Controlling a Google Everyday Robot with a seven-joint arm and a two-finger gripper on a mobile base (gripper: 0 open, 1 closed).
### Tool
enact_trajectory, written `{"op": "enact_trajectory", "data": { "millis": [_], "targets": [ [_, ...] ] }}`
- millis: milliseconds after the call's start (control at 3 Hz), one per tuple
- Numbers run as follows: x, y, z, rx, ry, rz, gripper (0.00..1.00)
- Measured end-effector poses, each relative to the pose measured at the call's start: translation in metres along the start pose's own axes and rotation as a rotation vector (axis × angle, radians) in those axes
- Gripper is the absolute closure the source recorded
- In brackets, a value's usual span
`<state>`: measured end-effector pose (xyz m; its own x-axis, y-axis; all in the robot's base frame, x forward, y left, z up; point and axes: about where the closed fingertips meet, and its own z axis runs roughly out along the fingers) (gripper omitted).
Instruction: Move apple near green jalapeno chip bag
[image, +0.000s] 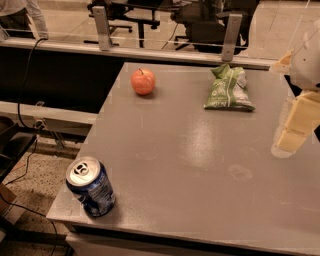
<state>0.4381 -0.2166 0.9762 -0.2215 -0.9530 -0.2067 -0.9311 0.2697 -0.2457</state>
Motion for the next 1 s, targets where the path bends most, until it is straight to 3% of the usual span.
{"op": "enact_trajectory", "data": {
  "millis": [667, 1000],
  "targets": [
    [-0.007, -0.011, 0.001, 0.005, -0.024, -0.011, 0.0],
    [-0.029, -0.038, 0.01, 0.019, -0.103, -0.015, 0.0]
  ]
}}
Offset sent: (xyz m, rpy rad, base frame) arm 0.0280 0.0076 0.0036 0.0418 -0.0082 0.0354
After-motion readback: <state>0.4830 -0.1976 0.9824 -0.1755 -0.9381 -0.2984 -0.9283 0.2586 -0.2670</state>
